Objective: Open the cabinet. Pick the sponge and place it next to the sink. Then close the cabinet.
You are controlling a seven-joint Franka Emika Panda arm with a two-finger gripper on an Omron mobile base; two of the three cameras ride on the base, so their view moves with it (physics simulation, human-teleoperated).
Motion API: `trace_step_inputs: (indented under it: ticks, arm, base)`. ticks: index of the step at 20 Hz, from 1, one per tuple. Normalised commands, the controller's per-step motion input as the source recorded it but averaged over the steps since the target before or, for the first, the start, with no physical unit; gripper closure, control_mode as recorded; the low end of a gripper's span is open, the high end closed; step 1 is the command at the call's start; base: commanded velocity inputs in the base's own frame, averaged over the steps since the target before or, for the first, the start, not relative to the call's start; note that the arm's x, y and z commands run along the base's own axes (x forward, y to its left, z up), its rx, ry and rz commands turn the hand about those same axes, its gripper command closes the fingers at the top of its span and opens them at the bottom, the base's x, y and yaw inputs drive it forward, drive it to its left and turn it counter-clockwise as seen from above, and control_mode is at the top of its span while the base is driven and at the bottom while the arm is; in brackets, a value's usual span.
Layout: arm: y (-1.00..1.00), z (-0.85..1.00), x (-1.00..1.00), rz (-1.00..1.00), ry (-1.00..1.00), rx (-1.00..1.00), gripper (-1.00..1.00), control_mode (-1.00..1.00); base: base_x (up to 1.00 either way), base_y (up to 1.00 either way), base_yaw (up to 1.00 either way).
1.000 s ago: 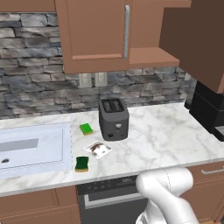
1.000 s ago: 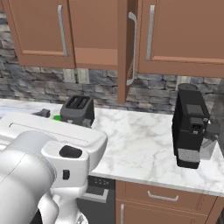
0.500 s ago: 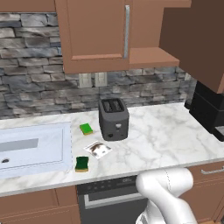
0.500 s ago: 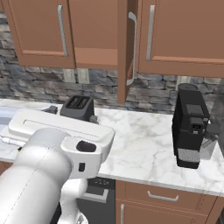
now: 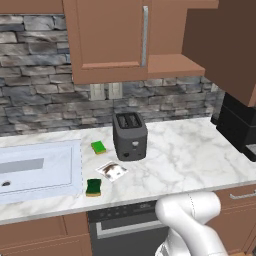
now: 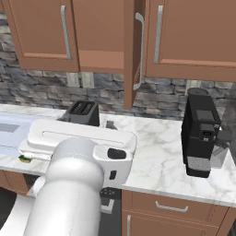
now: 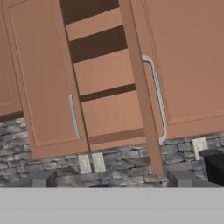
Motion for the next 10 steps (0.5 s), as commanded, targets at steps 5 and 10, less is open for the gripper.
trace_step_inputs:
  ticks: [5,10]
  arm:
    - [-0.07,0.0,0.07,0.13,0.02,0.0,-1.0,-1.0]
    - [0.0,0.0,0.34,0.08,0.03,0.0,-1.0,-1.0]
  base:
    - [0.0,0.0,0.0]
    - [0.0,0.0,0.0]
